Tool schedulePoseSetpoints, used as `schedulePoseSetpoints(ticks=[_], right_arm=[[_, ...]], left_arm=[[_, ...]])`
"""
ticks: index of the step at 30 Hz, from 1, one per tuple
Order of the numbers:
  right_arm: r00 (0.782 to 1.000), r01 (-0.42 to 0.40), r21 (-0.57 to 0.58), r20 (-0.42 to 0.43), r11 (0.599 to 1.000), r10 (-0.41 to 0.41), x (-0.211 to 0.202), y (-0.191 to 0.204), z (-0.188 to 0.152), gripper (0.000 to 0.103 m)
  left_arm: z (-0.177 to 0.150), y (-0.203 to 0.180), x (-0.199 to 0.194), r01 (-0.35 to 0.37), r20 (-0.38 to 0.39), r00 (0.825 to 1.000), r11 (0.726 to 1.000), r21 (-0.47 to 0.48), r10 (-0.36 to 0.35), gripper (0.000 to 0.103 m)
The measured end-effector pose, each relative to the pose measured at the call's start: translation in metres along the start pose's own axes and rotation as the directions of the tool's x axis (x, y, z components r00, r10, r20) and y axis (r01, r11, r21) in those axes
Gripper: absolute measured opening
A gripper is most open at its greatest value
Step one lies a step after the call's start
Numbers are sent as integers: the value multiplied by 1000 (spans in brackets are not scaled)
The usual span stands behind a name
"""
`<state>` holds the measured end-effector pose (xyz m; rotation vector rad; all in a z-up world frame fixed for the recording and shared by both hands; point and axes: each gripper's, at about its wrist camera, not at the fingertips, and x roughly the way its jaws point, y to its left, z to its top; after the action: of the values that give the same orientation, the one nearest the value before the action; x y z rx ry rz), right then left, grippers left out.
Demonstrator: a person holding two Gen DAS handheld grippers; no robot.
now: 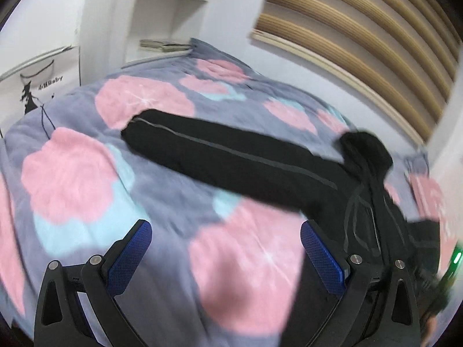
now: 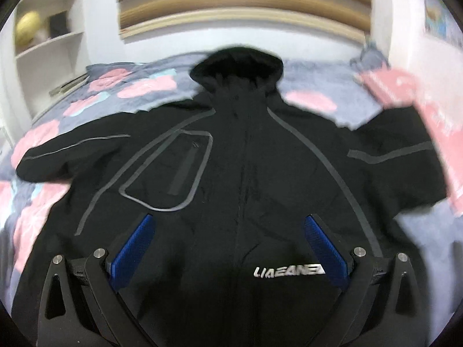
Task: Fold large clothes
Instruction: 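Grasp the jacket's sleeve cuff with the left gripper and lift it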
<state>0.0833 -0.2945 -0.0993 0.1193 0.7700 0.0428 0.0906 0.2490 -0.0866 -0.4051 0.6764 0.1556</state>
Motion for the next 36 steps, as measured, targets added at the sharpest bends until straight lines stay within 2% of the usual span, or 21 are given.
schedulePoseSetpoints(ticks=[4,7,9,15,17,18,19,22,26,30,33,36], right_arm=[[993,5,22,-115,1000,-3,44,-13,-28,102],[995,30,-21,-99,999,-32,45,-7,-28,103],[995,49,-56,-85,997,-54,47,-6,-29,103],[996,40,-59,-75,997,-44,50,-12,-31,103],[996,40,-62,-76,997,-45,51,-10,-31,103],[996,40,-63,-75,997,-45,51,-10,-31,103],[996,40,-64,-75,997,-45,51,-10,-31,103],[997,38,-64,-71,997,-43,52,-10,-31,103],[997,35,-63,-67,997,-39,52,-10,-30,103],[997,36,-63,-66,997,-40,52,-10,-30,103],[998,27,-60,-57,998,-31,52,-11,-30,103],[998,19,-56,-59,998,-22,53,-11,-31,103]], left_arm=[[38,55,34,58,45,998,986,-154,-52,102],[60,96,70,16,65,998,962,-273,1,102],[68,113,94,-24,57,997,948,-318,45,102],[76,148,158,-33,25,999,913,-406,48,101],[76,153,176,-56,5,998,913,-404,63,93],[76,153,183,-69,-3,997,915,-397,74,75],[77,151,190,-80,-13,997,922,-379,81,49],[80,142,191,-61,13,998,944,-324,69,26],[88,109,165,-59,107,991,979,-193,80,21],[100,53,132,-12,190,982,999,-39,20,19],[105,-4,109,52,229,971,995,88,-72,19],[100,-71,93,135,228,956,965,223,-186,19]])
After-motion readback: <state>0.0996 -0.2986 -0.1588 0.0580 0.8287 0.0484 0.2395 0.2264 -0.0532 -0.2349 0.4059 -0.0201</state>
